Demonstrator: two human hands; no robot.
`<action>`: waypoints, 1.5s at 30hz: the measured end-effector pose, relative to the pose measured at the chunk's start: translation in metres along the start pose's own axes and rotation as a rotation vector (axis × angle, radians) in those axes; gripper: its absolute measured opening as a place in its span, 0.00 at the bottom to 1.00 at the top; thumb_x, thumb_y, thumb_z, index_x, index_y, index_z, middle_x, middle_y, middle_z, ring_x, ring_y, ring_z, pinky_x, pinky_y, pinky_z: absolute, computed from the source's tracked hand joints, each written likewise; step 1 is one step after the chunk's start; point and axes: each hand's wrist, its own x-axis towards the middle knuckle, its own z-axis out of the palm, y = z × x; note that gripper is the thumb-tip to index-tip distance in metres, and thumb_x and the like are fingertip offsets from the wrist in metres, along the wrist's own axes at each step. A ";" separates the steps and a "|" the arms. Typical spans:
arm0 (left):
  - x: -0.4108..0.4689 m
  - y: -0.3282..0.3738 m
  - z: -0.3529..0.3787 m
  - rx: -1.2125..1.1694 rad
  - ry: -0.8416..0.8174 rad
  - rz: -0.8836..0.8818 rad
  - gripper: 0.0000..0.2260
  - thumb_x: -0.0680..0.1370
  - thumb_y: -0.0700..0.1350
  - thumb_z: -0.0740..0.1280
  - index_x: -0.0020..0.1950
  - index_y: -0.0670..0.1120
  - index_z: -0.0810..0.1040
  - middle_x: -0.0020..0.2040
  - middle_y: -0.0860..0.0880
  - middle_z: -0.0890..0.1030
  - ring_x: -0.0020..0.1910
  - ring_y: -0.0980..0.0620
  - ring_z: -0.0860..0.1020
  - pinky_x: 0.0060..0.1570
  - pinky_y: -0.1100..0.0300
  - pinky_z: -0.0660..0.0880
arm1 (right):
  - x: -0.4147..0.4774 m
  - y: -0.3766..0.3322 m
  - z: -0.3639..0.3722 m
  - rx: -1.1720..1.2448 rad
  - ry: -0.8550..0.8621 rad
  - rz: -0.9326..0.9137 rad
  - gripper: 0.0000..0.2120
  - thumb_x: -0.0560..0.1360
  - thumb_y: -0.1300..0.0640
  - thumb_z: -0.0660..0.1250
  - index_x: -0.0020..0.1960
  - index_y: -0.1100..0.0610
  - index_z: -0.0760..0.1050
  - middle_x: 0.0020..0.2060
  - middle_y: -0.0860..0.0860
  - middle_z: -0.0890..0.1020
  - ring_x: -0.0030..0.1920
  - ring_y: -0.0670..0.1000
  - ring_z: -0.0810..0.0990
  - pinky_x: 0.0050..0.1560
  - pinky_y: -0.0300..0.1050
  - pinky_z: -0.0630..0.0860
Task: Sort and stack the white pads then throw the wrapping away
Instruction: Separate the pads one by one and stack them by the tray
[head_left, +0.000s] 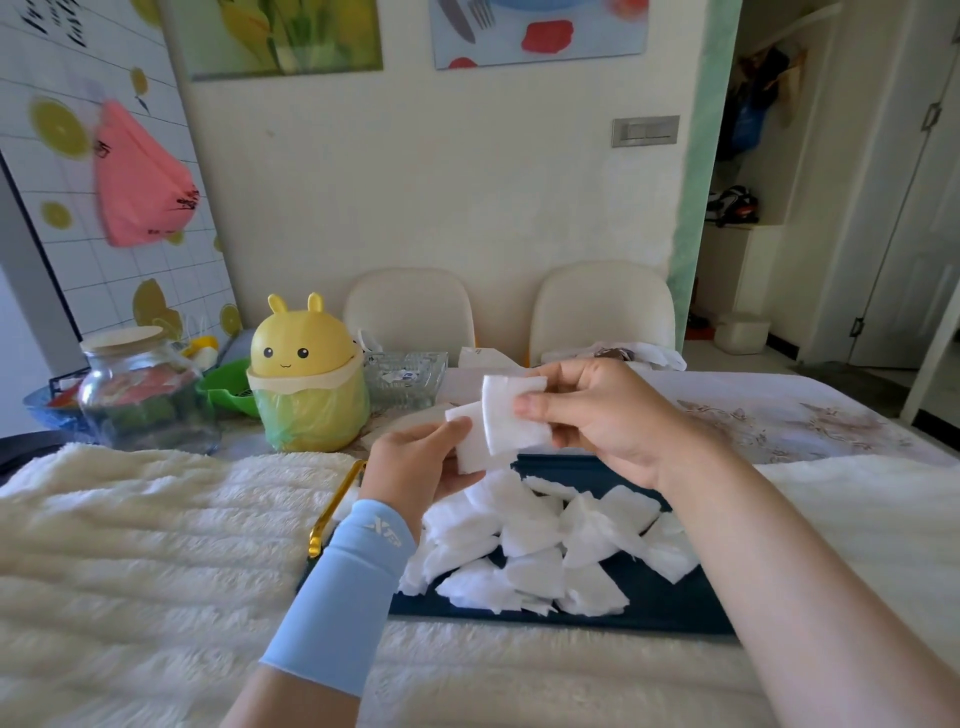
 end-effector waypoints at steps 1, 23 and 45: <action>-0.001 0.001 0.001 -0.007 -0.036 -0.010 0.09 0.78 0.41 0.70 0.55 0.37 0.81 0.49 0.38 0.85 0.48 0.41 0.85 0.46 0.52 0.83 | -0.001 0.000 0.004 -0.038 -0.004 0.005 0.10 0.73 0.66 0.74 0.54 0.64 0.82 0.42 0.55 0.83 0.38 0.50 0.78 0.34 0.38 0.76; -0.004 -0.003 0.004 0.103 -0.153 0.002 0.09 0.75 0.34 0.72 0.55 0.37 0.83 0.48 0.40 0.86 0.46 0.45 0.85 0.47 0.57 0.83 | 0.000 0.008 -0.030 -0.802 0.117 -0.018 0.05 0.76 0.55 0.73 0.47 0.45 0.82 0.42 0.41 0.83 0.38 0.40 0.80 0.41 0.38 0.73; 0.001 -0.004 0.003 -0.094 -0.020 -0.048 0.12 0.76 0.41 0.72 0.58 0.38 0.80 0.52 0.38 0.84 0.47 0.43 0.85 0.47 0.51 0.83 | 0.000 0.011 -0.051 -0.588 0.121 0.035 0.02 0.76 0.58 0.73 0.47 0.52 0.83 0.40 0.44 0.84 0.40 0.43 0.80 0.42 0.39 0.72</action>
